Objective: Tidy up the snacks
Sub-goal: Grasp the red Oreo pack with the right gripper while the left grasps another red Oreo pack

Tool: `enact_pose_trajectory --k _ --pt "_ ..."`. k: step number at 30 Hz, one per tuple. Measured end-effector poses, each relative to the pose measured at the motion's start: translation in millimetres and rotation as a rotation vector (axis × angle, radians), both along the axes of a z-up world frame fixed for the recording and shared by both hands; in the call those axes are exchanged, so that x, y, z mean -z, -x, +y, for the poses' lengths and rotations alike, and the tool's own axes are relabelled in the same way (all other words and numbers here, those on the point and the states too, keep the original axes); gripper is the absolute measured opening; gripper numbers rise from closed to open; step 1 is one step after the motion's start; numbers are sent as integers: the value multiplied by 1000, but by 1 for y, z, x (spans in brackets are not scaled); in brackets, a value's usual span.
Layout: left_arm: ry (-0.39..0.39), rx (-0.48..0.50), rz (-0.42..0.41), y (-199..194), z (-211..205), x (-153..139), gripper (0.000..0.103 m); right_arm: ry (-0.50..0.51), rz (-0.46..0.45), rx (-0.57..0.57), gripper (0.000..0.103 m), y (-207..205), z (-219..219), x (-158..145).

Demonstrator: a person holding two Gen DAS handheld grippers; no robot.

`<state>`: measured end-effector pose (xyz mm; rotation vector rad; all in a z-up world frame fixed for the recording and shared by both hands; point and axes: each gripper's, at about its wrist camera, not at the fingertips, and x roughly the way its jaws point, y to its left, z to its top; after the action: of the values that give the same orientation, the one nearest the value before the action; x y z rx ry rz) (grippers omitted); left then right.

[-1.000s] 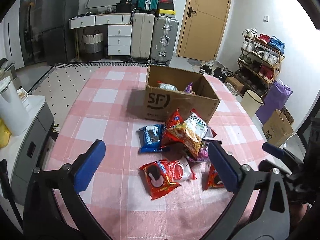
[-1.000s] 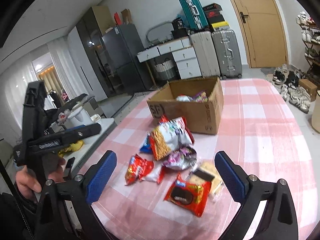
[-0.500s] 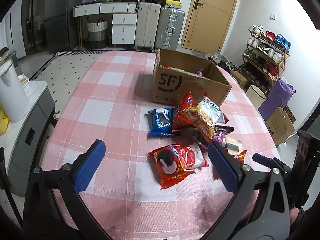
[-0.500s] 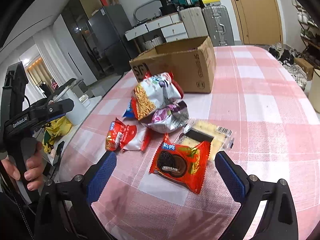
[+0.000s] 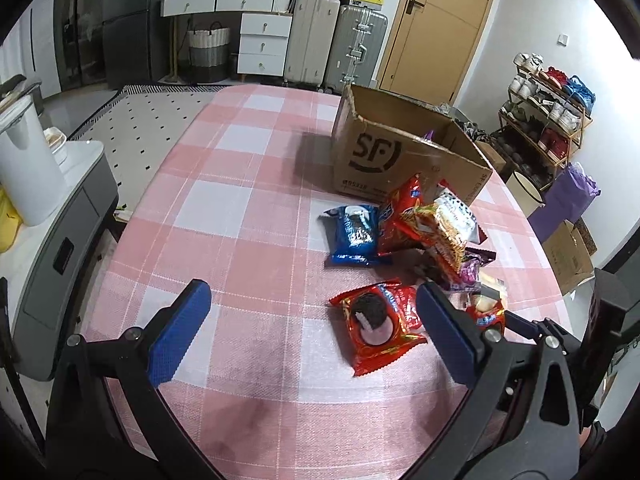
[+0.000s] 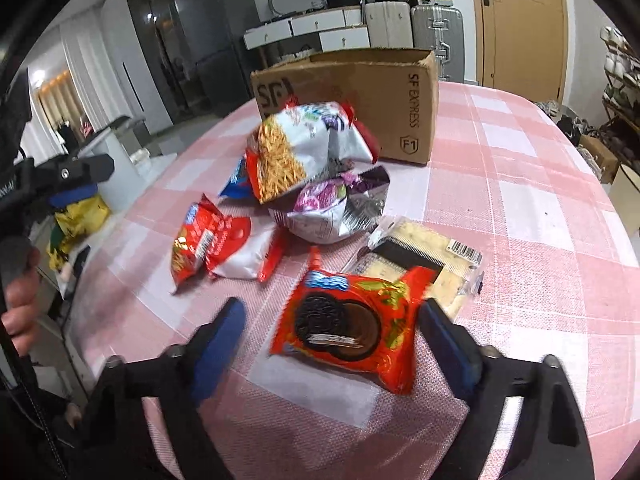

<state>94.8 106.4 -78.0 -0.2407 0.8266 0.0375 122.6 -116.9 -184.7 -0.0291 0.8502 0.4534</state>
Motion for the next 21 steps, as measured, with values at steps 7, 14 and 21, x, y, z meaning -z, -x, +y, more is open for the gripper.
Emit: enact_pose_trajectory --k 7,14,21 --pt "11 -9 11 0 5 7 102 -2 26 -19 53 -1 2 9" --pt "18 -22 19 3 12 10 102 -29 20 -23 50 4 0 6" --pt "10 -36 29 6 14 11 102 -112 59 -17 49 2 -12 6"
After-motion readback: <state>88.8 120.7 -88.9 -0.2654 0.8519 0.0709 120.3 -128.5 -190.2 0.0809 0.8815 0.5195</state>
